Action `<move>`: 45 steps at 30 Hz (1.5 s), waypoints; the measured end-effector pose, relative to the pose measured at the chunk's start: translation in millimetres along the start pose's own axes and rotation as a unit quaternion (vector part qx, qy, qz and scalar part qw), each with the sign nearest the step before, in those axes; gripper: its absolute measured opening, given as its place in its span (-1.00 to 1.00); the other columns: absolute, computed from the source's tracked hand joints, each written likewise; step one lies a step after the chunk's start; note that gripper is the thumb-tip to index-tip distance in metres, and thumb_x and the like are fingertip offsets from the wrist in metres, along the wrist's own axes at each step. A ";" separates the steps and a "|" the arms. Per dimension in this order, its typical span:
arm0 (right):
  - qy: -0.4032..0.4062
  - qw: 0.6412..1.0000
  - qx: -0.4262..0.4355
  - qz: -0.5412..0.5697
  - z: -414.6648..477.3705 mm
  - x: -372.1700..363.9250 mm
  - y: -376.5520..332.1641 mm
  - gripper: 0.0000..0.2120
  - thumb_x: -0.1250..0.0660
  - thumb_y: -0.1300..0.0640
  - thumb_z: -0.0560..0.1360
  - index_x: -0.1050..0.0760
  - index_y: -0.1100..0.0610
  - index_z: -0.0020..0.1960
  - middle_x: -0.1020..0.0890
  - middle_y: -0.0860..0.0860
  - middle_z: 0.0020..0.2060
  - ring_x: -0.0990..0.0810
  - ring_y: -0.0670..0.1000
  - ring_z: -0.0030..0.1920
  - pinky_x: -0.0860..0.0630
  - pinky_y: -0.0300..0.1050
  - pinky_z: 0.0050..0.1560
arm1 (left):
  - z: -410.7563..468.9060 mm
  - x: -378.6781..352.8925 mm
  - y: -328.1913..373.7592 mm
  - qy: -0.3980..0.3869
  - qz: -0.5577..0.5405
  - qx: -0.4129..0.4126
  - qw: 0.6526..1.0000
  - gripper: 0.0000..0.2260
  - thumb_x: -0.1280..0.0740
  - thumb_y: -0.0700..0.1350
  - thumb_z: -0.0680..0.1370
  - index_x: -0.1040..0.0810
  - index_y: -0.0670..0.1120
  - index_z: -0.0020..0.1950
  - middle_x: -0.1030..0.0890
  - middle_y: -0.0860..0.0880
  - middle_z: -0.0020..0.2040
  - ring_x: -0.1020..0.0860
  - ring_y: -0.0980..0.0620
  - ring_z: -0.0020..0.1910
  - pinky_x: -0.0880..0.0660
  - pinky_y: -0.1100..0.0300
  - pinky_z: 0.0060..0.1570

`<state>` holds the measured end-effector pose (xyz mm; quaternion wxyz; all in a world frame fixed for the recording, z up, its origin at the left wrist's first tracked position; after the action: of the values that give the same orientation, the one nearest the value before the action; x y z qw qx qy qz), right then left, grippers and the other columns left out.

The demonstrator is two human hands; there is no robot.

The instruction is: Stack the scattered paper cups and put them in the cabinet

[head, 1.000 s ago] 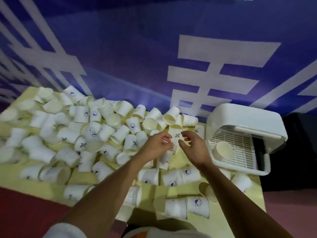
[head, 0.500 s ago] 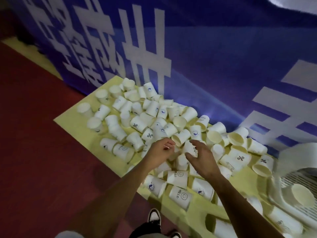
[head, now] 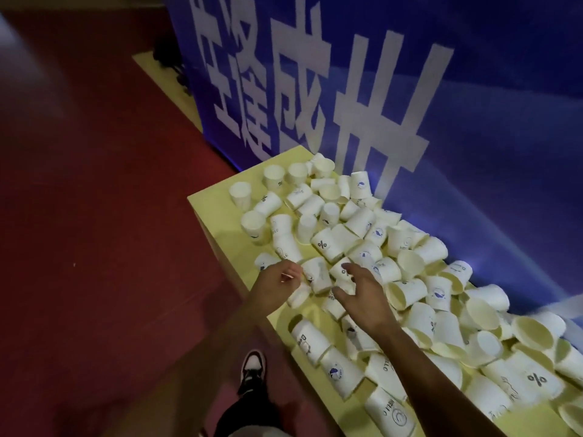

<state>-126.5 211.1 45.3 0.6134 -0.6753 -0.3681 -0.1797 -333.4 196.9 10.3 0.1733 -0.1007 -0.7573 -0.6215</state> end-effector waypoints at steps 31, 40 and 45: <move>-0.009 0.967 0.009 -0.255 396.5 -149.5 -138.4 -0.16 -0.41 -0.11 0.50 -0.06 0.09 0.61 -0.15 0.15 0.57 -0.10 0.22 0.53 -0.22 0.18 0.48 | 308.7 173.0 -157.6 0.011 -0.010 0.154 0.988 0.02 -0.67 0.05 0.22 -0.22 -0.12 0.55 -0.37 -0.09 0.45 -0.38 -0.05 0.41 -0.36 -0.03 0.39; -0.002 0.943 0.011 -0.332 437.7 -157.9 -134.0 -0.19 -0.41 -0.12 0.49 -0.13 0.17 0.58 -0.36 0.18 0.44 -0.21 0.25 0.49 -0.19 0.22 0.45 | 317.2 174.1 -147.7 0.045 -0.056 0.112 0.991 -0.28 -0.54 0.23 0.23 -0.45 0.02 0.32 -0.58 0.06 0.20 -0.56 0.02 0.20 -0.51 -0.09 0.20; 0.049 0.962 0.045 -0.265 428.1 -144.7 -147.0 -0.24 -0.48 -0.07 0.43 -0.29 0.21 0.50 -0.48 0.17 0.29 -0.40 0.23 0.30 -0.33 0.18 0.31 | 321.9 180.5 -130.4 0.055 -0.065 0.105 0.991 -0.37 -0.55 0.14 0.26 -0.47 0.02 0.27 -0.60 0.11 0.15 -0.58 0.11 0.12 -0.56 0.14 0.09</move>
<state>-417.6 578.8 -31.1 0.5906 -0.5154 -0.5112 -0.3524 -591.5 472.7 -91.9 0.1836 0.0014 -0.8129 -0.5527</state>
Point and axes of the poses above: each hand's wrist, its own z-axis towards the middle knuckle, its own x-axis out of the back of the hand, y = z × x, the point moved 8 cm from there along z, towards the middle knuckle
